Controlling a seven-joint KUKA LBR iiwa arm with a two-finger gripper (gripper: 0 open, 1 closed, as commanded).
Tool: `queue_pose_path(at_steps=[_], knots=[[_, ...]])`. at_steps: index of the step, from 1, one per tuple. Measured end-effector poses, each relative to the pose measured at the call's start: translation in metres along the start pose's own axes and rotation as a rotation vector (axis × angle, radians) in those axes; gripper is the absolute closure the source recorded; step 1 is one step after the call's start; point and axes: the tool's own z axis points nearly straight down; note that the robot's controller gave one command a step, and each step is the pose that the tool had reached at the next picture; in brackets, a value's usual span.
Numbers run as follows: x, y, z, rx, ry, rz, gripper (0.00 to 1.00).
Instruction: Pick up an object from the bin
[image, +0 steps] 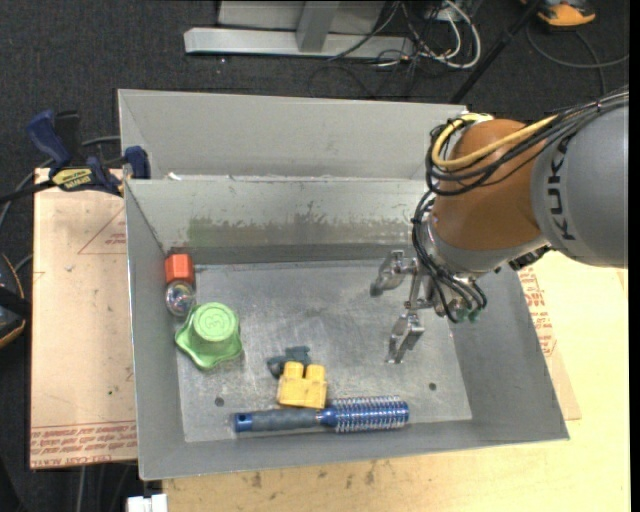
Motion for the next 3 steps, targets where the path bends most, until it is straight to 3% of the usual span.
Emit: queue_pose_path(at_steps=[1,2,3], knots=[[0.074,0.038,0.036,0.001,0.004,-0.159,0.0],[0.068,0.031,0.098,0.004,-0.02,-0.182,0.0],[0.069,0.031,0.097,0.004,-0.017,-0.185,1.0]])
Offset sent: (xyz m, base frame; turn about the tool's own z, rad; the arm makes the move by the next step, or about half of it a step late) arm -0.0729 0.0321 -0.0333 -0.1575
